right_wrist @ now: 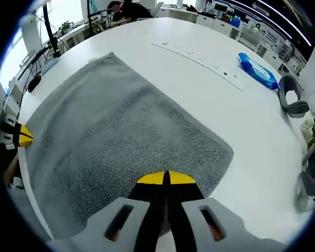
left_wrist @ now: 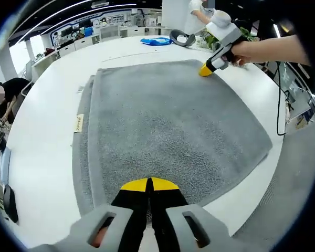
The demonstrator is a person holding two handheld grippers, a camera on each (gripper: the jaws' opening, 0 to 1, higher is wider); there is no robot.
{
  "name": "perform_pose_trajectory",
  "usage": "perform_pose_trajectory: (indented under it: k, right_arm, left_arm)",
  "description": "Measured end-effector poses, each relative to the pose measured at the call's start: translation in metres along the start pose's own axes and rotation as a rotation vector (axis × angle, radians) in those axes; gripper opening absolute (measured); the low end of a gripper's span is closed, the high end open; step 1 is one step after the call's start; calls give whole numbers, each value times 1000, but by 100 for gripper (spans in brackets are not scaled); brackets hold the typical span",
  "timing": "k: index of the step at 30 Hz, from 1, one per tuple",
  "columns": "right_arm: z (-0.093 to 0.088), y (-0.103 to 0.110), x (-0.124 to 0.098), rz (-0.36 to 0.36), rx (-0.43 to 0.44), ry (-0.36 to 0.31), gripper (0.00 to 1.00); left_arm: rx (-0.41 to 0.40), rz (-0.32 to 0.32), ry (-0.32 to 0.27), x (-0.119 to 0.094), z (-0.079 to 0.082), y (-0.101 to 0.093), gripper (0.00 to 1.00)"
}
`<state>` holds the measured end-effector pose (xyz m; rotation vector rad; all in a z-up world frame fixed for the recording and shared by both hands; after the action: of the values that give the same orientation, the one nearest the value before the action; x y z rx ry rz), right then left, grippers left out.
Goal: Fold the towel on the table until its edges align and the towel forms a compact rectangular stack.
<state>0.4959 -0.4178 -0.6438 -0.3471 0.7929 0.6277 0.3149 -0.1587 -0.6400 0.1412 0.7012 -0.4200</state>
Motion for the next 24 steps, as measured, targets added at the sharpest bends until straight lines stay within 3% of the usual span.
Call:
perform_pose_trajectory:
  k: [8, 14, 24]
  right_arm:
    - [-18, -17, -15, 0, 11, 15, 0]
    - [-29, -28, -23, -1, 4, 20, 0]
    - [-35, -28, -29, -20, 41, 5, 0]
  left_arm:
    - [-2, -8, -11, 7, 6, -28, 0]
    - [27, -6, -11, 11, 9, -39, 0]
    - [141, -48, 107, 15, 12, -40, 0]
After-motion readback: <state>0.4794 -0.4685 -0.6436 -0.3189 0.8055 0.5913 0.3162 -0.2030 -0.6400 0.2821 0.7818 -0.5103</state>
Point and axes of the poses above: the point that each gripper's makers call its tool centre point, and the gripper's own axes: x roughly forward along the fingers, y roughly to its left, z roughly out of its top, the point moved 2 cm from there along -x, roughly backward along the fingers, and after that the axes turned 14 degrees about -y, right-handed, at the moved point
